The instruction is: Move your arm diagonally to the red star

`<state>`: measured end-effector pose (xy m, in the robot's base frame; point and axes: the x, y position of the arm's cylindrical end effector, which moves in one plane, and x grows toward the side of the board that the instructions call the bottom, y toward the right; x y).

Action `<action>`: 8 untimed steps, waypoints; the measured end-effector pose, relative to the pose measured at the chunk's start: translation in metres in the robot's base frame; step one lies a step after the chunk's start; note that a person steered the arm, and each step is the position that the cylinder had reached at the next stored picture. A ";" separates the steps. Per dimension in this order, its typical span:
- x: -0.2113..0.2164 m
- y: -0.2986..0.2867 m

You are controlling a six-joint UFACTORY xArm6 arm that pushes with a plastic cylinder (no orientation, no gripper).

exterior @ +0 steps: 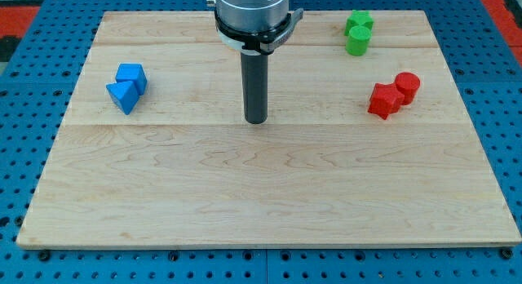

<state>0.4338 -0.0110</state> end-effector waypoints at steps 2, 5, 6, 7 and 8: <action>-0.001 -0.001; -0.027 -0.002; -0.062 0.008; -0.080 0.030; -0.080 0.030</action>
<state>0.3541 0.0193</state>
